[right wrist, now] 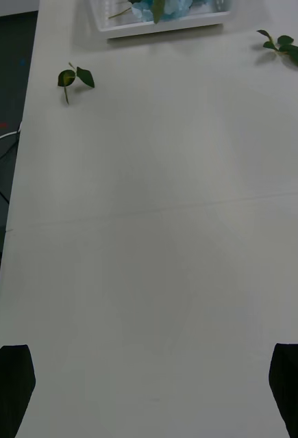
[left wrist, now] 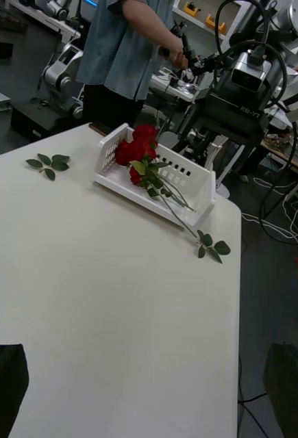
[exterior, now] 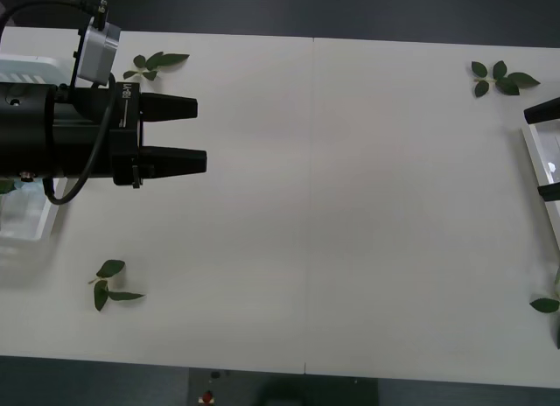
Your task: Put the red flowers into the right box and the blue flowers into the left box
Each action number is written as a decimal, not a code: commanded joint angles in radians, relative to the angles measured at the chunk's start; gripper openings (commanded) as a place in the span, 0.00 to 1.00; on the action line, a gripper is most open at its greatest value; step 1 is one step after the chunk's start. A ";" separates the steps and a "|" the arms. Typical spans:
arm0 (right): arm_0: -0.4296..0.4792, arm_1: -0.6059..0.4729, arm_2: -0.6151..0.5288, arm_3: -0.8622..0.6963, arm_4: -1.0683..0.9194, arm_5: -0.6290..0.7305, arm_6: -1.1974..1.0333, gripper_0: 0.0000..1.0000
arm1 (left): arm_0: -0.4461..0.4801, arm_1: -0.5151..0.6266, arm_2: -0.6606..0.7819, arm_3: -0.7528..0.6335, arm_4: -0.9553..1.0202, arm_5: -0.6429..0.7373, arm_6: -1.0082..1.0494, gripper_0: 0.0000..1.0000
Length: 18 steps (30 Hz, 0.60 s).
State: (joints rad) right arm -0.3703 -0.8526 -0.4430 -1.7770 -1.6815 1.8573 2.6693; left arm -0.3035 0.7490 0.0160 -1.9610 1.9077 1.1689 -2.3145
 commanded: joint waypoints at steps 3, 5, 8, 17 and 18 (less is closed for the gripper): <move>-0.013 0.006 -0.019 -0.018 -0.003 0.005 0.036 1.00 | -0.002 0.006 0.001 -0.024 0.025 0.005 -0.036 1.00; -0.013 0.006 -0.019 -0.012 -0.001 0.005 0.036 1.00 | -0.002 0.006 -0.001 -0.024 0.025 0.005 -0.036 1.00; -0.013 0.009 -0.017 0.021 -0.003 0.003 0.036 1.00 | -0.002 0.006 -0.001 -0.024 0.025 0.005 -0.036 1.00; -0.006 0.027 -0.011 0.068 0.000 0.005 0.036 1.00 | -0.002 0.006 -0.001 -0.024 0.025 0.005 -0.036 1.00; -0.006 0.029 -0.014 0.071 0.006 0.005 0.036 1.00 | -0.002 0.006 -0.001 -0.024 0.025 0.005 -0.036 1.00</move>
State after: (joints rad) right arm -0.3702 -0.8245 -0.4439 -1.7011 -1.6803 1.8636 2.6698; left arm -0.3035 0.7490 0.0054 -1.9610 1.9232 1.1689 -2.3159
